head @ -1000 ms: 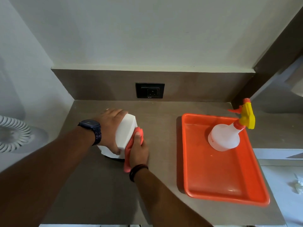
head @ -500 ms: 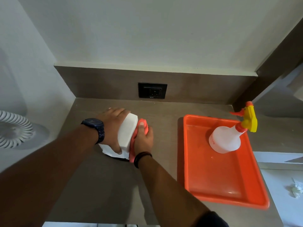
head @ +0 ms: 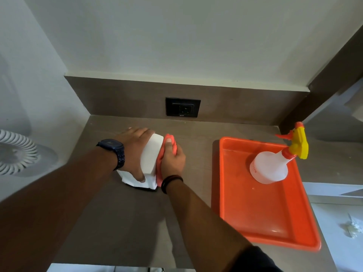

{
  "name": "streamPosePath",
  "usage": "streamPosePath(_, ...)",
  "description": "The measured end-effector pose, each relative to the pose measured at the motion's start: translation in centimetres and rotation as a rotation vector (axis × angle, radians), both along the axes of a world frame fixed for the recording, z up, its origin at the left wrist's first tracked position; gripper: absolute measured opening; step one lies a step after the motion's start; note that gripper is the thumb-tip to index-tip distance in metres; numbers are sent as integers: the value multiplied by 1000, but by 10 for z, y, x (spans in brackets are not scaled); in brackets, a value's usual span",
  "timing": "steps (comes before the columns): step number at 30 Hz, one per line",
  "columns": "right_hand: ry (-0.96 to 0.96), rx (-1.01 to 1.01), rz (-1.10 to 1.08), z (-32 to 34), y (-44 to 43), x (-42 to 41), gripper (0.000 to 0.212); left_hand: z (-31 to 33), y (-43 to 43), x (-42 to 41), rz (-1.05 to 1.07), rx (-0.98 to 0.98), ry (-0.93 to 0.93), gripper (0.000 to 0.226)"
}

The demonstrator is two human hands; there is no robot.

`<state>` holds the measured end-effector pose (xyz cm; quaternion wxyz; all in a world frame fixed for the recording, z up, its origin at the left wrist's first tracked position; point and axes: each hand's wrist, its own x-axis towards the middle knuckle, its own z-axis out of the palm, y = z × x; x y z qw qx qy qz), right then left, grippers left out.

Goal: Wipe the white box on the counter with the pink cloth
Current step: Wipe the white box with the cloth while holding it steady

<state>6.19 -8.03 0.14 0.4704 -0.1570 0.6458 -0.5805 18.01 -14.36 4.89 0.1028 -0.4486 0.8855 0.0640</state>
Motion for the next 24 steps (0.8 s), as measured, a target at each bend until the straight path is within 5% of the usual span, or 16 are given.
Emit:
streamPosePath(6,-4,110,-20,-3,21,7,37,4,2,-2,25,42,-30,145)
streamPosePath(13,142,-41,35,12,-1,5,18,2,2,1,24,13,21,128)
streamPosePath(16,71,43,23,12,-8,0,38,2,3,0,41,5,13,129)
streamPosePath(24,-32,189,-19,-2,31,13,29,10,6,-3,24,30,-25,146)
